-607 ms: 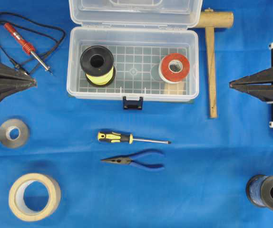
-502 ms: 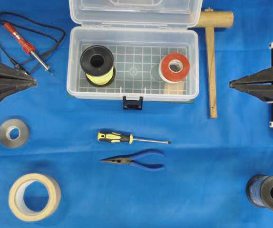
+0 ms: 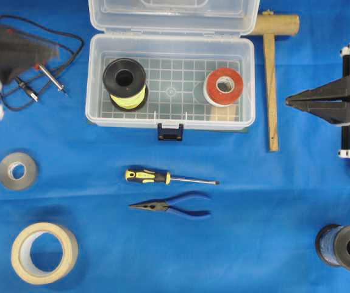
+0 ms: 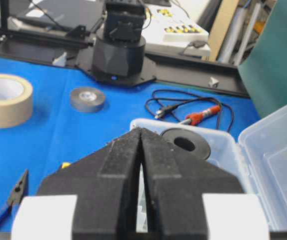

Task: Close the tool box with the left arm.
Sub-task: 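Move the left gripper to the raised clear lid of the tool box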

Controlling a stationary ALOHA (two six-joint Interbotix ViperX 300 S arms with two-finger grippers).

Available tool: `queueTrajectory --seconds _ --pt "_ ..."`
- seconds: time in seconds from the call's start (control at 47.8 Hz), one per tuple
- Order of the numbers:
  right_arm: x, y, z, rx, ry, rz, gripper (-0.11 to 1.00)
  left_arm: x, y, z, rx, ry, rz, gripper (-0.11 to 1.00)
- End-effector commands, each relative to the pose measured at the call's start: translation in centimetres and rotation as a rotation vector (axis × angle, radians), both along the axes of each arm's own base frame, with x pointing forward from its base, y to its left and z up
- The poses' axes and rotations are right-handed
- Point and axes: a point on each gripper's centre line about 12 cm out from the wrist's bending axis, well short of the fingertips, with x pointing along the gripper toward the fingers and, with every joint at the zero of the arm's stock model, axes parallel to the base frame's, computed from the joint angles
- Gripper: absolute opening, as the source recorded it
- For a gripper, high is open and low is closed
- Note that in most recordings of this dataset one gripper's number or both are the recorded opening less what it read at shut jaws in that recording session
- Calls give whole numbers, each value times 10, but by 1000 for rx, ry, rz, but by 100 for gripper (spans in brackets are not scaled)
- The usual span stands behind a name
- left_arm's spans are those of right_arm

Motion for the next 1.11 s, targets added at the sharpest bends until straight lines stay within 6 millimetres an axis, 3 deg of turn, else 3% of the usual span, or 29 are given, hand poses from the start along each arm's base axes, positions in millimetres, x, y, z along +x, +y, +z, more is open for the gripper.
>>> queueTrajectory --seconds 0.0,0.105,0.167,0.398,0.481,0.732,1.088 --pt "4 0 7 1 -12 -1 0 7 16 16 11 16 53 0" --pt "5 0 5 2 -2 -1 0 18 35 19 41 71 102 2" --pt "6 0 4 2 3 -1 0 25 47 19 68 105 127 11" --pt "7 -1 0 2 20 -1 0 51 101 13 100 218 231 76" --pt "7 -1 -2 3 28 -1 0 62 124 11 103 260 264 90" --pt "9 -1 -7 4 54 -3 0 97 173 3 170 389 273 90" --pt "13 -5 -15 6 89 -20 0 121 234 -50 112 535 309 90"
